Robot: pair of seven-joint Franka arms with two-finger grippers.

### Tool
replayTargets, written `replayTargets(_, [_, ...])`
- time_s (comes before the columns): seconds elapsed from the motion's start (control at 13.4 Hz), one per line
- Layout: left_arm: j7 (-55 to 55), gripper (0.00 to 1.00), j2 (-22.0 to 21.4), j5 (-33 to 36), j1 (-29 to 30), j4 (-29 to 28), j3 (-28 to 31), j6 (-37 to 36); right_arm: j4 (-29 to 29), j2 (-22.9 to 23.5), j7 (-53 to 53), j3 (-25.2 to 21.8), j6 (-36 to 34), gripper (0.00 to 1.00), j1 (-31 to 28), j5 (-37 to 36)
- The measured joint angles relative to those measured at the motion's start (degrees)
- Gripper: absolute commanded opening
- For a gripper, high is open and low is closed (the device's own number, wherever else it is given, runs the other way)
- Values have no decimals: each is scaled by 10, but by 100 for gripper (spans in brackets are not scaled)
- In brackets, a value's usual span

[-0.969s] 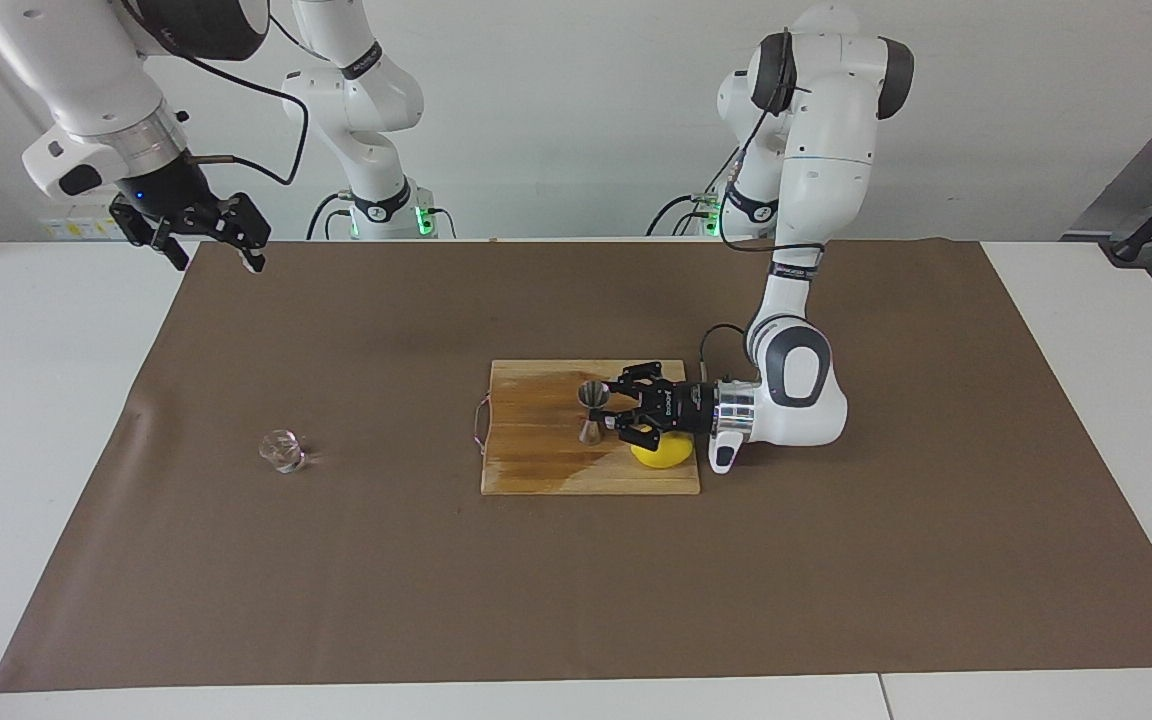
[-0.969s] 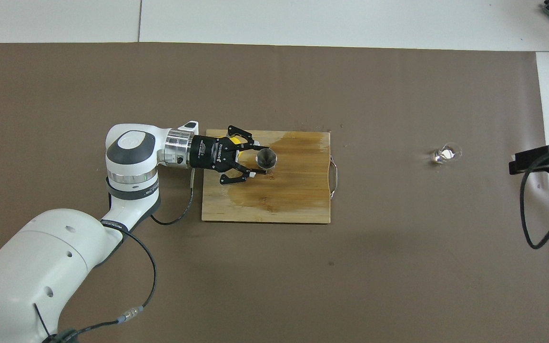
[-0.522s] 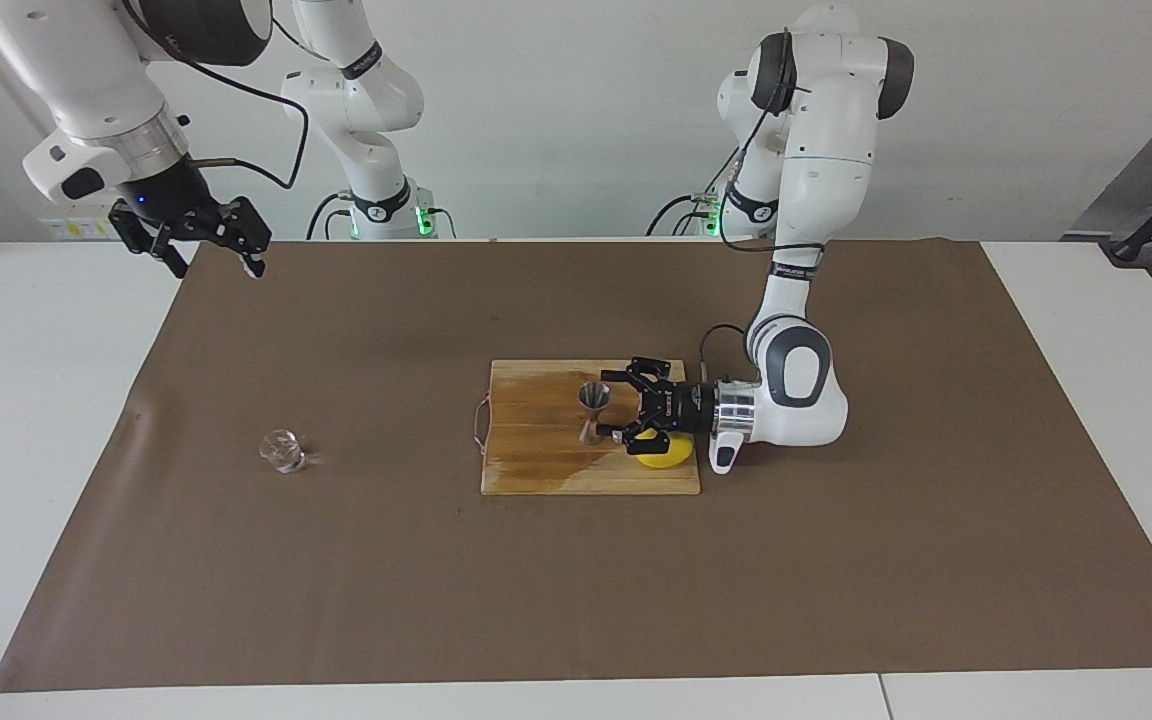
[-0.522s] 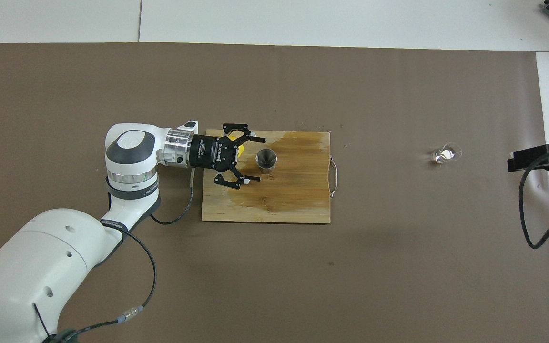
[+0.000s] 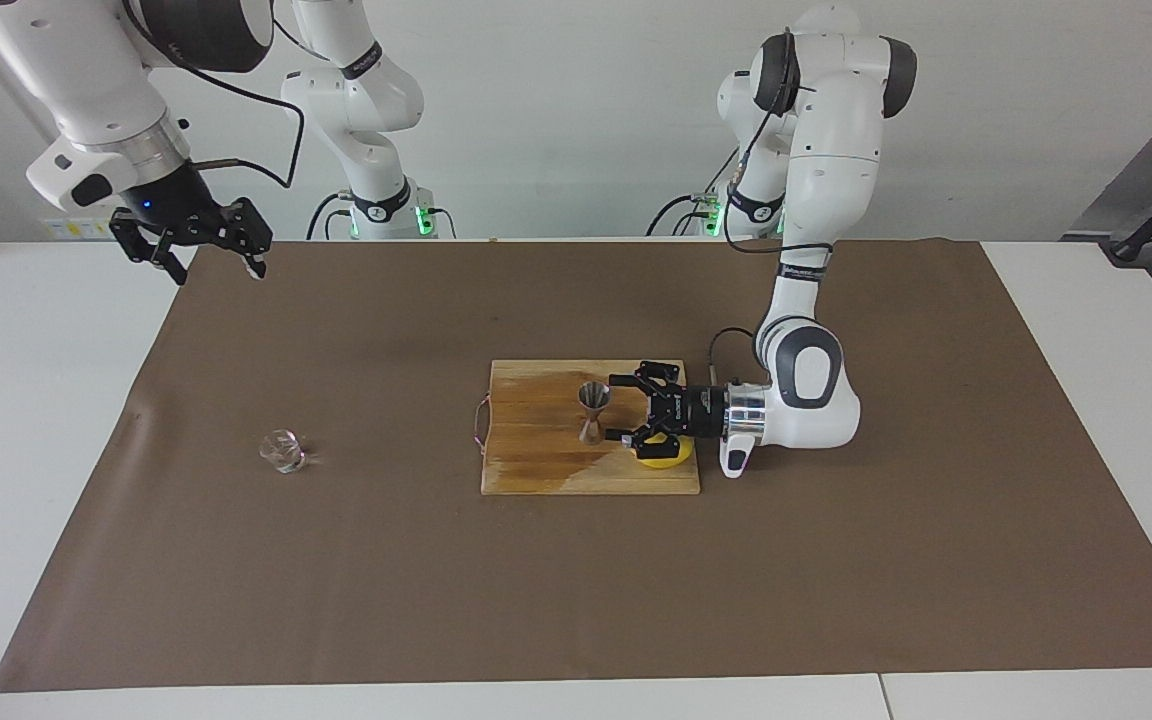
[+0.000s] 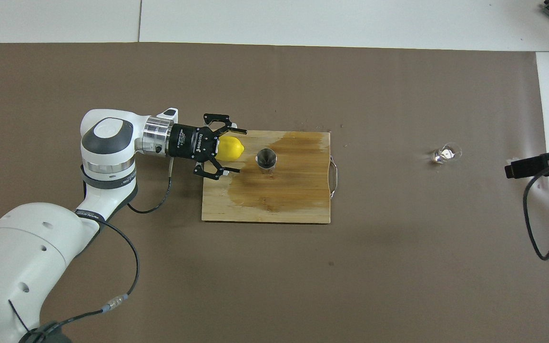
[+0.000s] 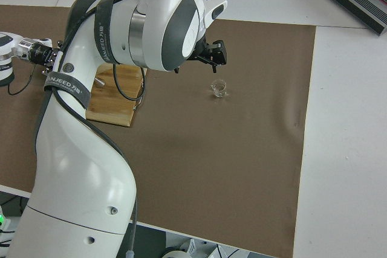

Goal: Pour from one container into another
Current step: 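Withdraw the left gripper while the right gripper reaches the clear glass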

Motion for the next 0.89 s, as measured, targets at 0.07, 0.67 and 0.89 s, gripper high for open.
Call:
replayTargets(0.07, [0, 100, 0, 22, 13, 11, 0, -7, -3, -1, -20, 0, 9, 100, -2, 1])
replayTargets(0.67, [137, 100, -19, 307, 123, 118, 6, -60, -94, 12, -433, -2, 120, 100, -105, 192])
replayTargets(0.89, [299, 100, -32, 419, 130, 154, 25, -77, -142, 34, -606, -3, 136, 100, -152, 308])
